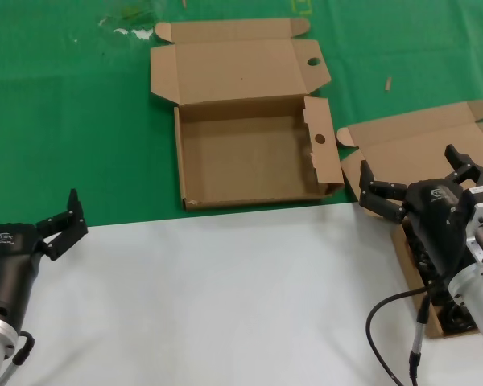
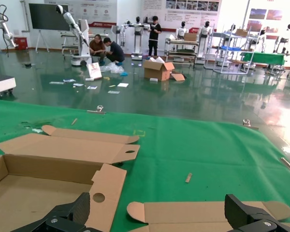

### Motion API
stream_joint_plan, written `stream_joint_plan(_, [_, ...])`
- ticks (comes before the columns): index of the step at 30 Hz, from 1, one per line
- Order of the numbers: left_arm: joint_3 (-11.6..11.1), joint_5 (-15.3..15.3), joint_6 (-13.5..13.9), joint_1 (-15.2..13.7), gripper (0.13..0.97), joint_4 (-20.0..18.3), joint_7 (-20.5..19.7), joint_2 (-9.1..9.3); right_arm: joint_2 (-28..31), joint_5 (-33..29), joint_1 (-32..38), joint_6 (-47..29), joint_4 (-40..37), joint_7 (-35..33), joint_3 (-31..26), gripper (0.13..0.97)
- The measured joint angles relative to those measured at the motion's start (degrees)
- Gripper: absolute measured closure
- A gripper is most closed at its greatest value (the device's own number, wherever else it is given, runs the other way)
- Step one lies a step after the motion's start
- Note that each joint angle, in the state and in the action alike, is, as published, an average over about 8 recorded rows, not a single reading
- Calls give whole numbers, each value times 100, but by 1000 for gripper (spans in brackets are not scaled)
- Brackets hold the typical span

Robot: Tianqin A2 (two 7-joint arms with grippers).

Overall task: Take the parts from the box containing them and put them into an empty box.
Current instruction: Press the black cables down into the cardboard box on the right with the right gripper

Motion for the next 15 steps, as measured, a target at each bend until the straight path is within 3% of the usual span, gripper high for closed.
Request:
stream_joint_plan(10, [0, 0, 0, 0, 253, 0, 0, 0, -64, -27, -84, -156, 141, -158, 259, 129])
stream_joint_plan(15, [0, 0, 0, 0, 347, 0, 0, 0, 515, -119, -181, -228, 328, 23, 125, 129])
